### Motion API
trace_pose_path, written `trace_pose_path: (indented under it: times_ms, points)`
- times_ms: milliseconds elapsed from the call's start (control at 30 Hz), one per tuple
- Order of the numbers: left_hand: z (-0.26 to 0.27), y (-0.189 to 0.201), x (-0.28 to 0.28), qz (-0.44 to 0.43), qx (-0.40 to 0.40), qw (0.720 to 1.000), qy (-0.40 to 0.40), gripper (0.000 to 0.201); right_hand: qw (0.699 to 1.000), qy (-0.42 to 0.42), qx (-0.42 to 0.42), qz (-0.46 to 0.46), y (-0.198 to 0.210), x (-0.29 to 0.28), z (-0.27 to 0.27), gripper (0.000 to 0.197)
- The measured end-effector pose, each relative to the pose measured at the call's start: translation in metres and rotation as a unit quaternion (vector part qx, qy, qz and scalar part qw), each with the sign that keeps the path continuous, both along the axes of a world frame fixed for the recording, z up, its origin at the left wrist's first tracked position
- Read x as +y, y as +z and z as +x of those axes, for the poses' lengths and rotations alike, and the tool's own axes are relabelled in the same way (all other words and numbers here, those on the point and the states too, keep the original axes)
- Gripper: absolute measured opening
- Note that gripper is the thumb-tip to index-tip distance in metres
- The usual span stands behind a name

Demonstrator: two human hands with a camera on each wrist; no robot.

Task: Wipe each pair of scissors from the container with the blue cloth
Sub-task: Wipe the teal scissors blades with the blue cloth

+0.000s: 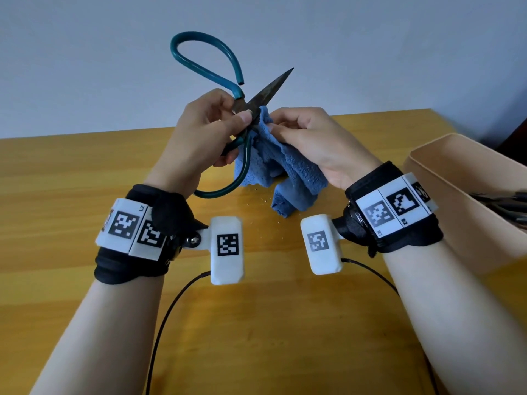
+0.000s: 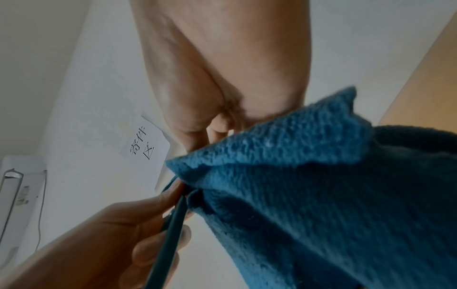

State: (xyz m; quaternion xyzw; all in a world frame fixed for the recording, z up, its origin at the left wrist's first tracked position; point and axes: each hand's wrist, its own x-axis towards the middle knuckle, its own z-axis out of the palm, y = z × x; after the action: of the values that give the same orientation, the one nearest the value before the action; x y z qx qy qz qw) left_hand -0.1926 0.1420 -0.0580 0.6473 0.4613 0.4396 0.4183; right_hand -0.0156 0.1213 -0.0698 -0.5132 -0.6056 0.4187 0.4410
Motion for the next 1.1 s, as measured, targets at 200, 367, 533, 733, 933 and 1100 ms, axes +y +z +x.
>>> trace_pose_path:
  times_ms: [200, 367, 533, 733, 933, 1100]
  points:
    - [0.003, -0.001, -0.002, 0.002, 0.017, 1.0, -0.003, 0.017, 0.999, 0.013, -0.033, -0.018, 0.002, 0.0, 0.006, 0.016]
    - [0.01, -0.002, -0.004, 0.016, 0.031, 0.999, -0.012, 0.019, 1.0, -0.025, 0.001, 0.007, 0.0, 0.001, 0.003, 0.023]
    - [0.006, -0.001, -0.003, 0.016, 0.018, 1.0, 0.001, 0.015, 1.0, -0.016, -0.001, 0.011, -0.002, 0.001, -0.006, 0.02]
    - [0.0, 0.005, -0.004, 0.021, -0.015, 0.999, 0.031, 0.017, 1.0, -0.005, -0.026, -0.005, 0.0, 0.0, -0.002, 0.023]
    - [-0.009, 0.009, -0.003, 0.018, -0.052, 0.997, 0.058, 0.022, 0.999, -0.014, -0.047, -0.017, -0.002, 0.002, 0.01, 0.021]
    - [-0.003, 0.007, -0.005, 0.008, -0.02, 0.999, 0.026, 0.022, 1.0, 0.0, -0.007, 0.029, -0.004, 0.003, 0.005, 0.023]
